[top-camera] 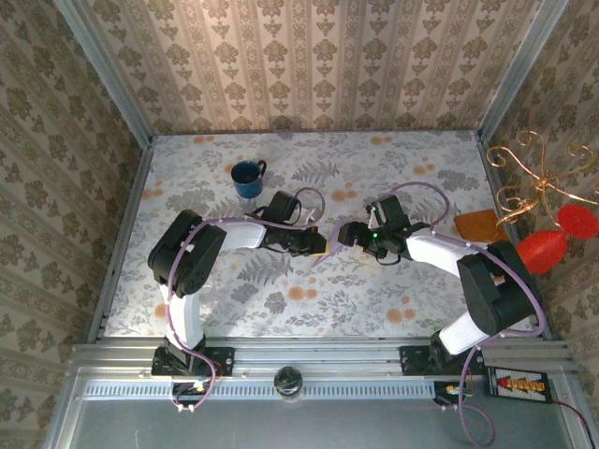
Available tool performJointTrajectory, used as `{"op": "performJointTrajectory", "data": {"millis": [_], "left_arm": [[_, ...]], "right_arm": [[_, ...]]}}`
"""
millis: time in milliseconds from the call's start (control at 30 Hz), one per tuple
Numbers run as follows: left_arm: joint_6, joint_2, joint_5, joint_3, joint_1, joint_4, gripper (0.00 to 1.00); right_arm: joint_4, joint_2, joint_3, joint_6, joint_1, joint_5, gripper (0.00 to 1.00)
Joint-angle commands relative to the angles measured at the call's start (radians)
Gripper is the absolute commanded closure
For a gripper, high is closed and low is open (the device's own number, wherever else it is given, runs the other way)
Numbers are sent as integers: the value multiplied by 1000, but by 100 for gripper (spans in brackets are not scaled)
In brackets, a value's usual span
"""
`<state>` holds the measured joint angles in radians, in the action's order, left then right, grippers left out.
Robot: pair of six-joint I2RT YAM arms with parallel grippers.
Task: Fold a paper plane with a square sheet of paper (pick it up from the middle)
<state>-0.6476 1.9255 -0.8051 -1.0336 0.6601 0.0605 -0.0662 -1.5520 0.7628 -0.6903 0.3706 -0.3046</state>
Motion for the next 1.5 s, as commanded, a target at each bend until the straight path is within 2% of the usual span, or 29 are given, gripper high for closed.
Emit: {"op": "performJointTrajectory", "data": {"millis": [0,167,567,933,1133,1467], "left_arm": [[-71,21,-30,14,-13,53,98],[-136,24,-48,47,-15,139,98],[-222,32,-57,88,-16,227,98],[-192,44,-40,108,-17,223,91],[-175,37,-27,111,-17,207,84],[-89,-47,31,115,-16,86,63]], "right_arm": [[-51,-29,36,-4,4,37,21],[-85,-72,78,-13,6,34,21],[-106,-155,146,-4,17,16,21],[-197,-264,209,18,42,59,24],[-260,-316,250,32,61,104,26],[-276,-347,269,24,71,125,26]]}}
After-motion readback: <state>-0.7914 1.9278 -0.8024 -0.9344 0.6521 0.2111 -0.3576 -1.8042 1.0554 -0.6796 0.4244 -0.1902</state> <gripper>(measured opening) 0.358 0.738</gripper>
